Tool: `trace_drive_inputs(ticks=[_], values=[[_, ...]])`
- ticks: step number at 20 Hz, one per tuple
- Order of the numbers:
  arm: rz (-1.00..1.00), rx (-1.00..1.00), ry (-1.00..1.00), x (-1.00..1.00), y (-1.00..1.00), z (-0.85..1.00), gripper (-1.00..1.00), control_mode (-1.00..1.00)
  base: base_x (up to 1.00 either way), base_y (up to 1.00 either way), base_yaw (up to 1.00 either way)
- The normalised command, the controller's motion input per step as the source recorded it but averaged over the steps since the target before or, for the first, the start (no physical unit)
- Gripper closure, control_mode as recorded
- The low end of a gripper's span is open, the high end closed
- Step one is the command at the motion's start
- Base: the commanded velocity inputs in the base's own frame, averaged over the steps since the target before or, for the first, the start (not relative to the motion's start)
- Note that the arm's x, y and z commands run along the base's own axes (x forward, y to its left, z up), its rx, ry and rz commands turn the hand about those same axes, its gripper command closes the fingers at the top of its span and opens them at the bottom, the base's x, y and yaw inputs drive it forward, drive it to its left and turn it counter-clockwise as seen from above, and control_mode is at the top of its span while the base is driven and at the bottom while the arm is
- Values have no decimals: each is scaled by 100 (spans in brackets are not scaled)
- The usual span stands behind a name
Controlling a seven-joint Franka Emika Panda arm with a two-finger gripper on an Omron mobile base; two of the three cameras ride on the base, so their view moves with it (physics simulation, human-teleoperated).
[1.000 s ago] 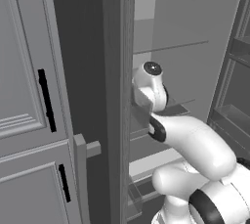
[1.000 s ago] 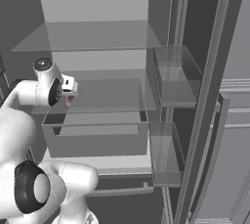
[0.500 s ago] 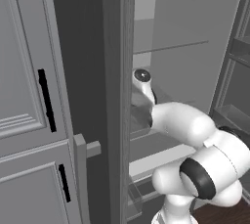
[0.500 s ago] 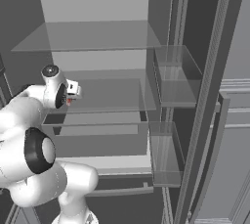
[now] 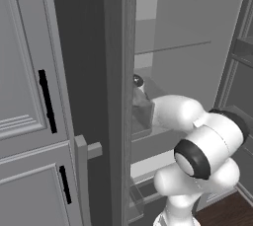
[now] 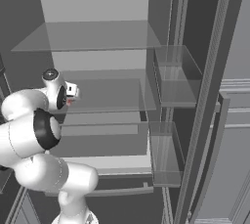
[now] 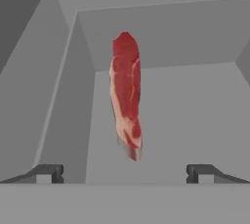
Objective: Place one lemon wedge and one steak in each tupperware on the nearby counter, to pack two identical lunches.
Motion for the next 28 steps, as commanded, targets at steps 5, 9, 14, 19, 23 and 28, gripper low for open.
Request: trace_drive_inputs(ticks=[5, 9, 14, 19, 23, 28], values=[[0, 0, 0, 38, 14, -22, -100, -100, 0, 0, 0], [0, 0, 1, 27, 10, -24, -100, -100, 0, 0, 0], [0, 0, 9, 24, 0, -21, -100, -100, 0, 0, 0], [0, -1, 14, 23, 0, -8, -100, -100, 0, 0, 0], [0, -3, 3, 18, 0, -23, -100, -100, 0, 0, 0], [0, -6, 0, 4, 1, -37, -100, -100, 0, 0, 0]])
